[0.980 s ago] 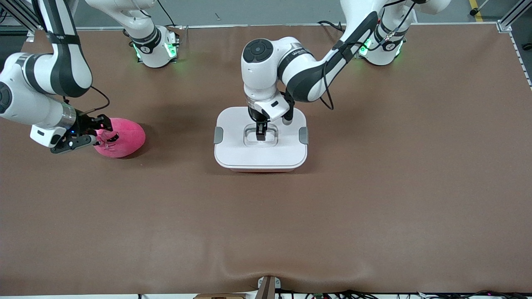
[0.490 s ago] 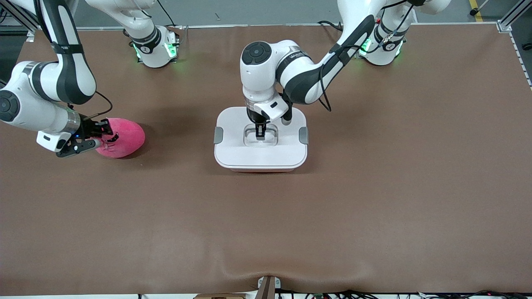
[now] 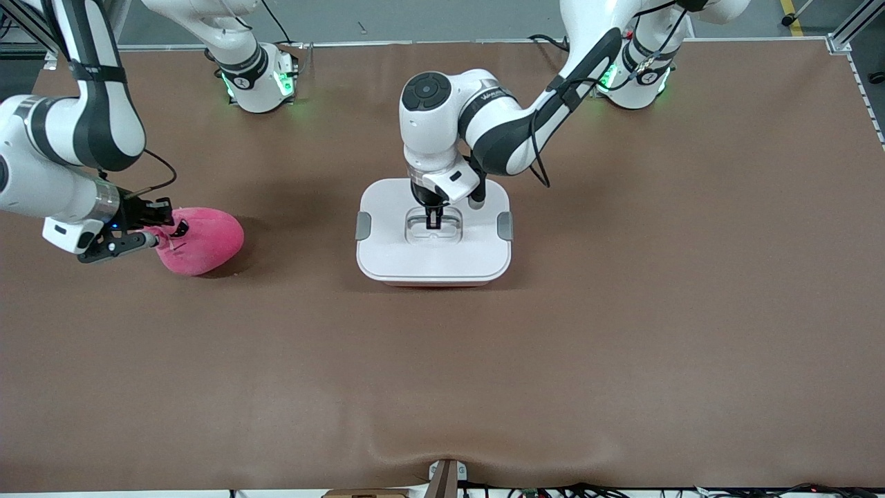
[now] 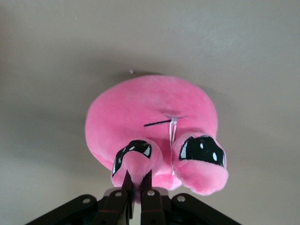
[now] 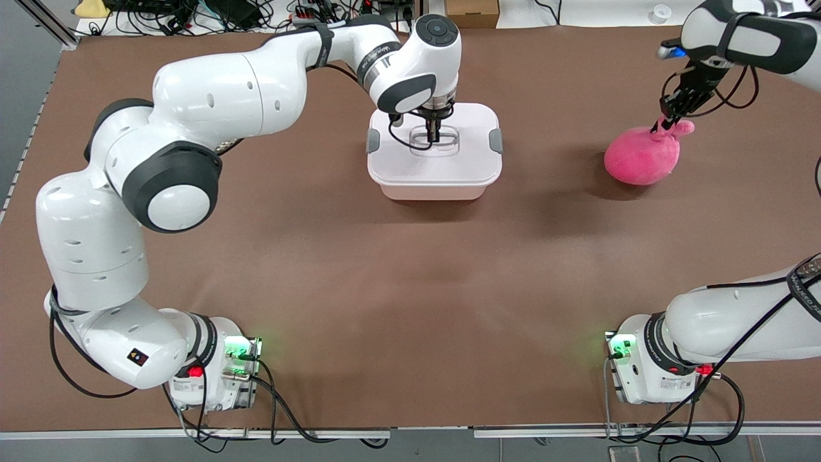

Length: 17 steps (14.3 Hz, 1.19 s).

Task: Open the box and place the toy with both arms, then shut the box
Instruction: 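Grasp the toy with the right gripper while the left gripper grips the lid, then raise the toy with the right gripper while the left gripper swings the lid aside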

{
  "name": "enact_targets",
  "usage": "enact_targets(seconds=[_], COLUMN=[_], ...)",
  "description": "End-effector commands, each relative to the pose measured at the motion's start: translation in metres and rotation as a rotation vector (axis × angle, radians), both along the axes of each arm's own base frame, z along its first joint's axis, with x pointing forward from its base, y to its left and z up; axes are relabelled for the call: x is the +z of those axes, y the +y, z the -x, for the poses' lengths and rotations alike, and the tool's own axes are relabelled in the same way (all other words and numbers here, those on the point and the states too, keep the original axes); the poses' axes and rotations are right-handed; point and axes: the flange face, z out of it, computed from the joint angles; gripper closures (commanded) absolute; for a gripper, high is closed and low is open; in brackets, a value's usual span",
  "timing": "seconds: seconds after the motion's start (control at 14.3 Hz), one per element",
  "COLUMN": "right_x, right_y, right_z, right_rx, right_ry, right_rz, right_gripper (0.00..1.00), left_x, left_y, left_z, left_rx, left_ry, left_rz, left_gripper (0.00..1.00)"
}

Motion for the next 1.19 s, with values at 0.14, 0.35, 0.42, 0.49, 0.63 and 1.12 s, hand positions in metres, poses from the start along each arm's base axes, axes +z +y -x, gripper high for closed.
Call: enact_targets(seconds=[0.14, 0.35, 0.42, 0.49, 0.63, 1.12], right_x=[0.075, 0.095, 0.104, 0.112, 0.117, 0.145], right_y=[0.005, 0.014, 0.019, 0.026, 0.029, 0.068], right_z=[-0.005, -0.011, -0.013, -0.015, -0.017, -0.016], right_rx=[0.006, 0.028, 0.040, 0.049, 0.054, 0.151], right_ry=[-0.105, -0.119, -0.125, -0.130, -0.137, -0.085], right_rz=[-0.020, -0.020, -0.021, -0.021, -0.019, -0.033], right_gripper=[1.00, 1.00, 1.00, 1.00, 1.00, 1.00], left_x=[0.000, 0.000, 0.000, 0.001, 0.005, 0.034], left_y=[-0.003, -0.003, -0.003, -0.006, -0.007, -0.014], left_z=[0.001, 0.001, 0.002, 0.005, 0.008, 0.028], left_rx=[0.001, 0.001, -0.001, -0.007, -0.012, -0.069], left_ry=[-0.019, -0.019, -0.018, -0.018, -0.021, -0.024], left_rz=[0.001, 0.001, 0.000, -0.002, -0.003, -0.017], left_gripper=[0.87, 1.00, 1.00, 1.00, 1.00, 1.00])
